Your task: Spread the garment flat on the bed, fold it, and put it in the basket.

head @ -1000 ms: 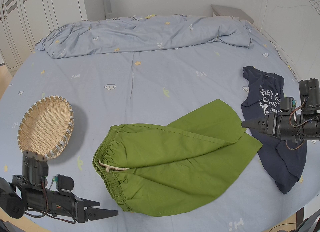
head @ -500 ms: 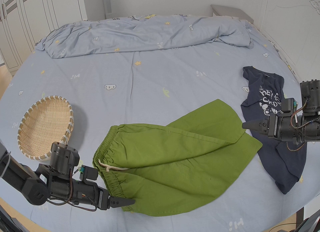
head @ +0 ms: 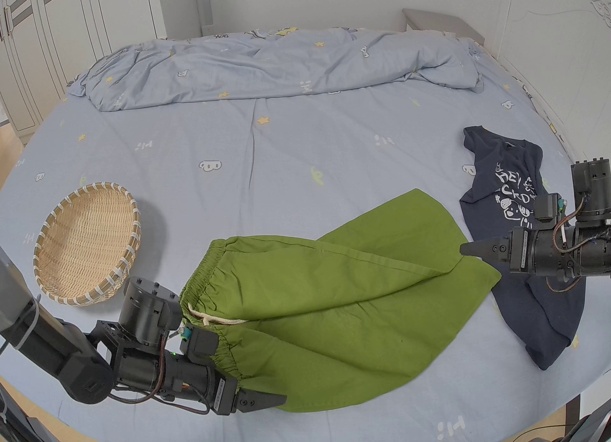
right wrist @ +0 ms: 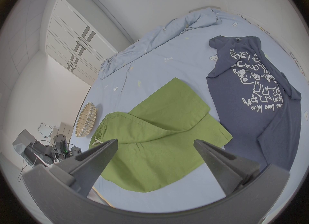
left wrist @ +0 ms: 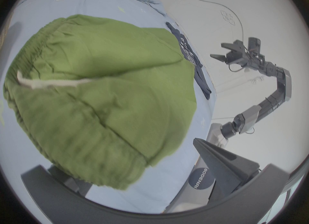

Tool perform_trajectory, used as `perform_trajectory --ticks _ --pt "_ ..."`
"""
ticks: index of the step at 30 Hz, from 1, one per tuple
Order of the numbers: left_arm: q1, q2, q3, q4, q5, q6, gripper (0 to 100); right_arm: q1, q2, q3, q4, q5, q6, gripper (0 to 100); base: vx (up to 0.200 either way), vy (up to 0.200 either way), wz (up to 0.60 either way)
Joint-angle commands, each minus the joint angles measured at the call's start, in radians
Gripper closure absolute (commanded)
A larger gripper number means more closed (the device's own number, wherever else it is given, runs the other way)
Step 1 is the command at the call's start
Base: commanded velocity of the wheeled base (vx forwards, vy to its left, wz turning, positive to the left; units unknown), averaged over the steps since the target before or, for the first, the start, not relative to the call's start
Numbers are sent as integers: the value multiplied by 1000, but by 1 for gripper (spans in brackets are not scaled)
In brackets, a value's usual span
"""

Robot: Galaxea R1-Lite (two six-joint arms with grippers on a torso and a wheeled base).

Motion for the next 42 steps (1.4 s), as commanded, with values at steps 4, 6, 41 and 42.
perform_trajectory --ticks 4,6,41,42 --pt "-55 -74 93 0 0 -5 0 2 4 7 -1 -1 -5 0 0 0 0" --pt "-61 -90 113 0 0 -5 0 4 3 7 -1 -1 -5 0 0 0 0" --pt "-124 -80 90 -5 -15 -111 0 2 0 7 0 -1 -5 0 0 0 0" --pt "-124 -80 90 -5 -15 -111 100 2 0 7 0 -1 -5 0 0 0 0"
